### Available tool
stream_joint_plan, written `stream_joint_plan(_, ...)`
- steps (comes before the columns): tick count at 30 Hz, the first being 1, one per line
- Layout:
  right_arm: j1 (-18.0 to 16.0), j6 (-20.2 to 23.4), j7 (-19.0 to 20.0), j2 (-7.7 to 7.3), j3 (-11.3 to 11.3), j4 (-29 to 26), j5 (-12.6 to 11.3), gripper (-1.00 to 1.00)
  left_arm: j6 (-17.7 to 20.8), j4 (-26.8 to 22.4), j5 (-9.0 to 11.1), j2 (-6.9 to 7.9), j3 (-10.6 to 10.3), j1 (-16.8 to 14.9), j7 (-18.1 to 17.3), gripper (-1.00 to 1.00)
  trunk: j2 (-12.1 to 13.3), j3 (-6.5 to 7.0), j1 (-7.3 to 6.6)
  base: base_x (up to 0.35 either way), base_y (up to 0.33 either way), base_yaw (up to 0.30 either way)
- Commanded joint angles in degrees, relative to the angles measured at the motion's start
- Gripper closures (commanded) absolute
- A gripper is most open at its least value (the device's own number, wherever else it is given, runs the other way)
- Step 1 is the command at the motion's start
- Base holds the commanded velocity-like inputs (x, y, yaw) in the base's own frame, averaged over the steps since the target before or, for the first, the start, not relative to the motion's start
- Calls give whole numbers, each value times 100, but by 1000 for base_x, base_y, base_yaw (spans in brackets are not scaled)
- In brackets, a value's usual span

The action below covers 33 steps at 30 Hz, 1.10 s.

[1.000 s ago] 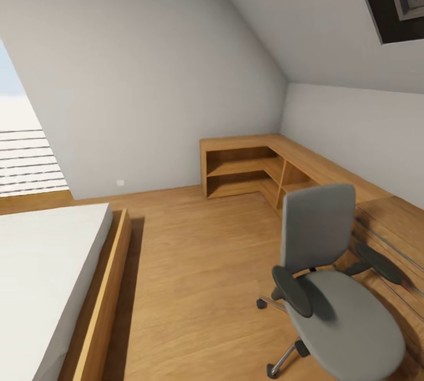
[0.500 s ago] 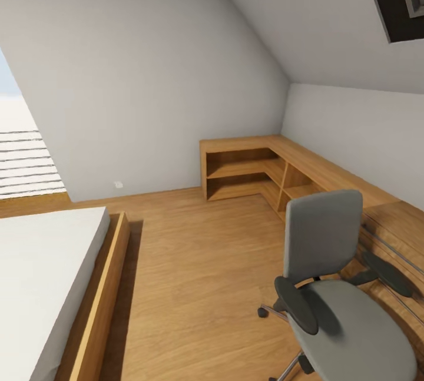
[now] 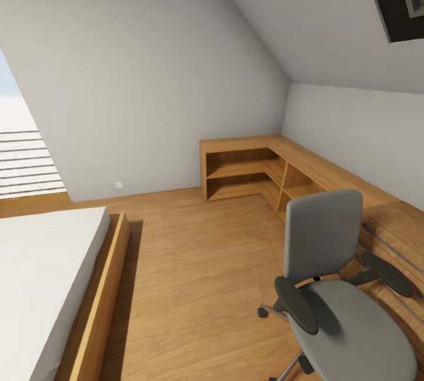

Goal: In the bedroom, organize the workspace by keeping the computer under the desk, ensuring the monitor is on the desk, placing the keyboard on the desk next to the monitor, placing the mouse on the desk next to the keyboard, moving the folder from the swivel chair onto the desk next to the mouse, stacking the notebook on top of the folder with the pen on top of the notebook, and positioning the swivel chair next to the desk.

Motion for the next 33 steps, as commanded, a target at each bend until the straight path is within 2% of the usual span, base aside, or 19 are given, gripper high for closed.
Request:
stream_joint_plan(1, -2, -9, -24, 14, 45, -51, -49, -100, 368, -239, 25, 15, -40, 1, 66, -100, -5, -6, 1, 0, 0, 0)
stream_joint_plan(11, -11, 49, -53, 32, 11, -788, -86, -100, 2056, -1463, 26, 68, -31, -6, 101, -100, -5, -6, 1, 0, 0, 0)
stream_joint_plan(12, -24, 54, -55, 36, 1, -903, -94, -100, 2325, -1692, 30, 71, -28, -8, 103, -100, -5, -6, 1, 0, 0, 0)
stream_joint_plan(14, -43, 68, -56, 38, -4, -974, -106, -100, 2556, -1903, 32, 72, -27, -11, 104, -100, -5, -6, 1, 0, 0, 0)
stream_joint_plan(15, -138, 200, -57, 40, -8, -1036, -122, -100, 2789, -2153, 35, 74, -23, -13, 106, -100, -5, -6, 1, 0, 0, 0)
stream_joint_plan(19, -534, 839, -58, 34, -18, -1059, -141, -100, 2953, -2276, 90, 75, 85, -15, 101, -100, -5, -6, 1, 0, 0, 0)
stream_joint_plan(22, -778, 1323, -55, 10, -24, -1013, -146, -100, 2980, -2132, 148, 71, 200, -16, 88, -100, -5, -6, 1, 0, 0, 0)
stream_joint_plan(25, -945, 1614, -52, -48, -28, -937, -156, -100, 2952, -1951, 179, 72, 272, -16, 76, -100, -5, -6, 1, 0, 0, 0)
stream_joint_plan(29, -1050, 1659, -42, -114, -34, -820, -168, -100, 2757, -1801, 198, 74, 323, -16, 63, -100, -5, -6, 1, 0, 0, 0)
stream_joint_plan(33, -1092, 1384, -36, -128, -26, -622, -168, -100, 2533, -1730, 209, 79, 346, -16, 47, -100, -5, -6, 1, 0, 0, 0)
